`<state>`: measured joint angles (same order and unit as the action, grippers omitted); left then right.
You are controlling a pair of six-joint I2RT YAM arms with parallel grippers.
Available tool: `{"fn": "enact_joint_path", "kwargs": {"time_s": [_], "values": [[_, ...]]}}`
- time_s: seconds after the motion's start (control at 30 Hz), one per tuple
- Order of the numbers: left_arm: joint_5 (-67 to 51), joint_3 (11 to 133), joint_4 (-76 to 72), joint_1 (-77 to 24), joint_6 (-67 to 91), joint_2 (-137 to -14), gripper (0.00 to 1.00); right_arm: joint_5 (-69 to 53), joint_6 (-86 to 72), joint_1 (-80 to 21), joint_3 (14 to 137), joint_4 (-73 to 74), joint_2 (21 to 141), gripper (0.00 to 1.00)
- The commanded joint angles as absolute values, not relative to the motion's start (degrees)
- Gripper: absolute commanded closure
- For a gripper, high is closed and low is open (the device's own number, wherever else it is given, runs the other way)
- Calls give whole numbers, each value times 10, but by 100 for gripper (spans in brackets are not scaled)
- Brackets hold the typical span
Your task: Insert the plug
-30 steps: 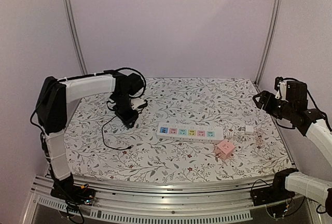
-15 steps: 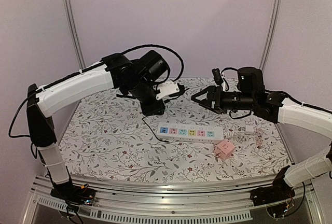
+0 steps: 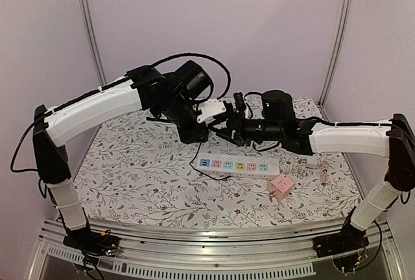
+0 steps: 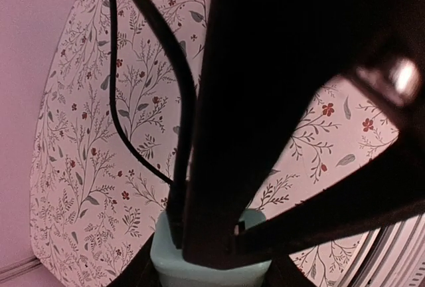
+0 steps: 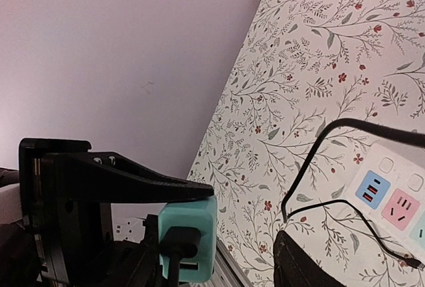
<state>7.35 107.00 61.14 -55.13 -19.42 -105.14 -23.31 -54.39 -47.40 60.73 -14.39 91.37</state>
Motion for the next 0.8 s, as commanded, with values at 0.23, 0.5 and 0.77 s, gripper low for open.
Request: {"fn": "enact_joint_path", "kwargs": {"time_s": [0.23,0.5,0.77], "values": [[74,1088,583,-558,-180,-1058,100,-259,-608,-496,640,-273,987,48],[86,1096,578,-557,-173,-1058,100,-284,-634,-498,649,-306,1014,83],[89,1098,600,-549,-170,-1047,11,-284,-559,-476,657,-200,982,100]]}}
